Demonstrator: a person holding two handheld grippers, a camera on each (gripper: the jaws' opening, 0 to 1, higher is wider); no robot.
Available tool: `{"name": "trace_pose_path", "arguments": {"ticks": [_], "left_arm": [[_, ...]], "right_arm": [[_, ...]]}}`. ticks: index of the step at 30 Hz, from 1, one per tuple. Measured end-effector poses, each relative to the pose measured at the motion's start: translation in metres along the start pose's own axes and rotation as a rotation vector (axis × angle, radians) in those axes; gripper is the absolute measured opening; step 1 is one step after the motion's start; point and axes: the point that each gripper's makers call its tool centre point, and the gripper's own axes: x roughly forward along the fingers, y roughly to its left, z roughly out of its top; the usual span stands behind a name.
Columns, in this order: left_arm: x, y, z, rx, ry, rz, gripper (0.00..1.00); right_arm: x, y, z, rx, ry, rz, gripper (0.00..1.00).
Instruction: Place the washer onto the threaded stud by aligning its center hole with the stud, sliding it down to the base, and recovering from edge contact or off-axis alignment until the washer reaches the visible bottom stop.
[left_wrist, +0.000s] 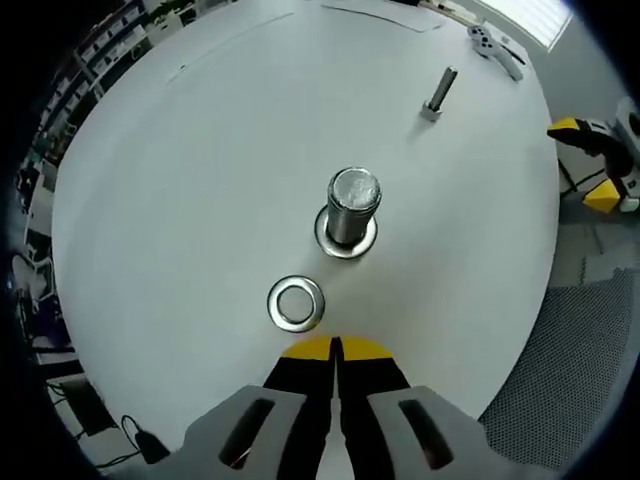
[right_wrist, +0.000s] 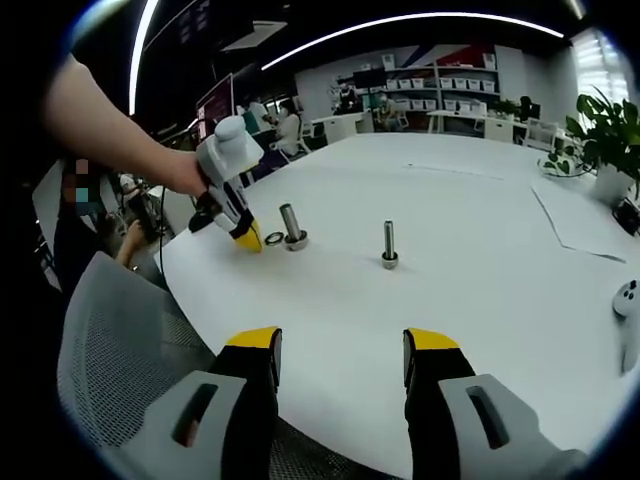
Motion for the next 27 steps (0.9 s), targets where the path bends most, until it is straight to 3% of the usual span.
{"name": "trace_pose_path", "arguments": {"ticks": [6,14,21,27], "left_arm": [[-0.001,0.003,-0.003,-0.031,0.009,-0.017,0.00],[-0.009,0.020,0.006,-0.020,-0.020,0.027,0.21],[-0.009,0.026,0.019,-0.010,-0.033,0.035,0.29],[0.000,0.021,0.022,0.007,-0.011,0.021,0.31]], "right_arm": [[-0.001,-0.001,0.000,0.006,-0.003,-0.003,0.52],[-0.001,-0.001,0.001,0.004,-0.007,-0.005,0.52],[-0.001,-0.002,0.002,0.008,-0.009,-0.007,0.52],[-0.001,-0.003,0.001,0.012,-0.006,-0.009,0.52]]}}
